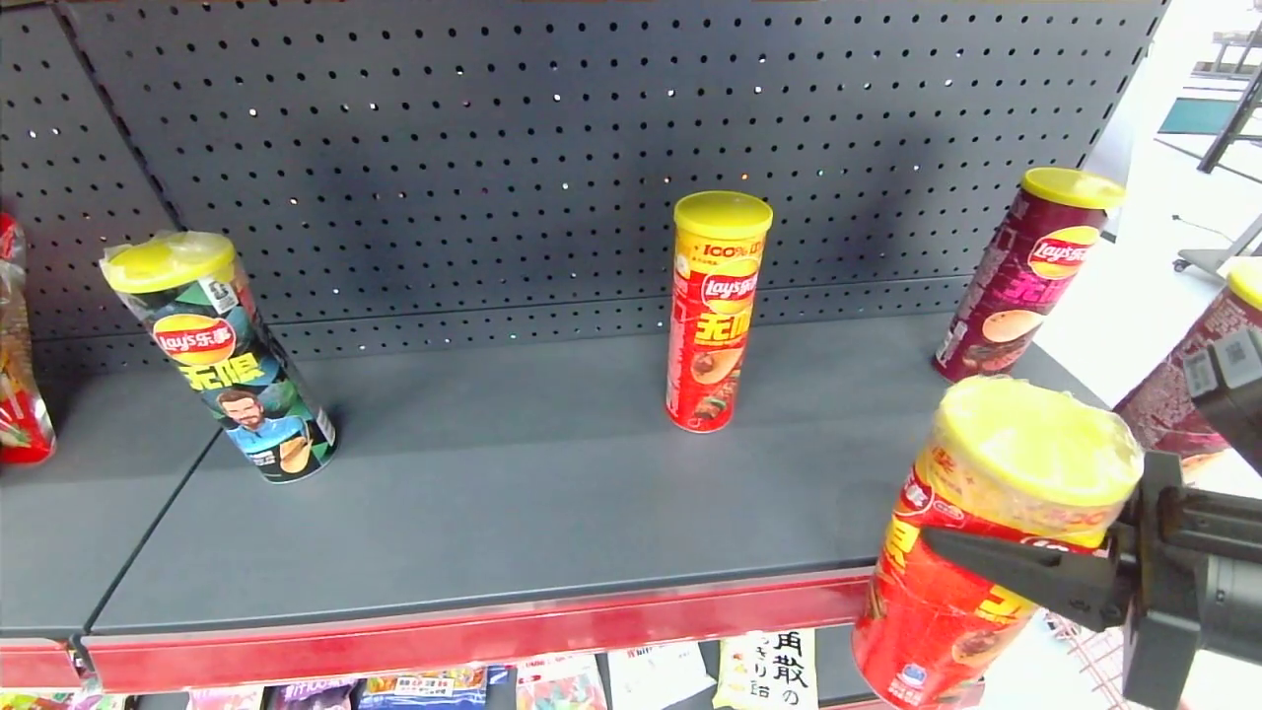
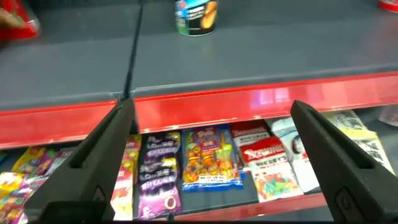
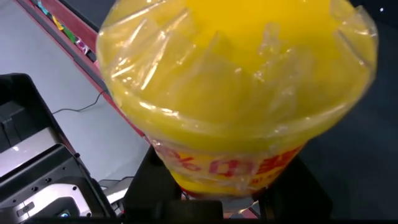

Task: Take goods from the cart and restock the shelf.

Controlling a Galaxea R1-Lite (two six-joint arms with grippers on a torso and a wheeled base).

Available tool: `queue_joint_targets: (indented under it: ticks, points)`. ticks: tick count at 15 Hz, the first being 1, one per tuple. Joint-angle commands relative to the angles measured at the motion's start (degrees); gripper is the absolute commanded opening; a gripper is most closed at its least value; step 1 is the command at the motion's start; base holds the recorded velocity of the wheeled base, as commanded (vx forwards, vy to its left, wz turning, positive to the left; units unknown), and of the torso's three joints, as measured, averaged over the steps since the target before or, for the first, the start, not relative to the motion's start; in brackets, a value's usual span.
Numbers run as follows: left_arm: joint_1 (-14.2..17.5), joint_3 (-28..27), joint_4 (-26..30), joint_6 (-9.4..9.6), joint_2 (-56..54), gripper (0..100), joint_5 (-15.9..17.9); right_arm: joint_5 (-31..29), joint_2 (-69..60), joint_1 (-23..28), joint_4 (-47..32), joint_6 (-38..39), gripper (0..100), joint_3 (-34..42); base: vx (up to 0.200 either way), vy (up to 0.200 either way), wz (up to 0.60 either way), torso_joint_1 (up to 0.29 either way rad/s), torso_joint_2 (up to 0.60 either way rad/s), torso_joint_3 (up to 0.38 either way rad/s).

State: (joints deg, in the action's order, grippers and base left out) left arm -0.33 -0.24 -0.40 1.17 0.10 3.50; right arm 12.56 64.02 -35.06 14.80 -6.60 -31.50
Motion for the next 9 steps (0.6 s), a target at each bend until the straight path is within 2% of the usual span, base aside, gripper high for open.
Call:
queue_joint_targets:
  ticks: [1, 2, 3, 4, 5, 7, 8, 9]
  points:
    - [-0.20, -9.95, 0.49, -0.03, 6.05, 100, 3.27, 0.01, -1.80, -0.01, 0.05, 0.00, 0, 0.56, 0.000, 0.000, 0.00, 0.000, 0.00, 0.000]
    - [-0.37, -25.33, 0.23, -2.75, 21.88, 100, 5.03, 0.01, -1.53, -0.01, 0.05, 0.00, 0, -0.67, 0.000, 0.000, 0.00, 0.000, 0.00, 0.000]
    - [-1.34, -33.24, 0.58, -3.02, 29.87, 100, 7.93, 0.10, -1.53, -0.10, 0.05, 0.00, 0, -1.02, 0.000, 0.000, 0.00, 0.000, 0.00, 0.000]
    - [-1.96, -36.76, 0.31, -1.43, 35.32, 100, 11.09, 0.10, -1.45, -0.10, 0.05, 0.00, 0, -1.11, 0.000, 0.000, 0.00, 0.000, 0.00, 0.000]
    - [-2.92, -41.59, 0.31, 2.26, 43.50, 100, 17.07, 0.19, -1.62, -0.10, 0.05, 0.00, 0, -1.02, 0.000, 0.000, 0.00, 0.000, 0.00, 0.000]
    - [-9.51, -45.90, 0.31, 2.43, 54.48, 100, 27.79, 0.10, -1.89, -1.94, 0.05, 0.35, 0, -1.90, 0.000, 0.000, 0.00, 0.000, 0.00, 0.000]
    - [-12.50, -46.60, 0.05, 2.70, 59.23, 100, 30.51, 0.01, -1.97, -2.21, 0.14, 0.35, 0, -2.78, 0.000, 0.000, 0.00, 0.000, 0.00, 0.000]
    - [-16.37, -47.57, -1.09, 3.22, 64.33, 100, 30.95, -0.16, -1.89, -2.21, 0.05, 0.53, 0, -4.10, 0.000, 0.000, 0.00, 0.000, 0.00, 0.000]
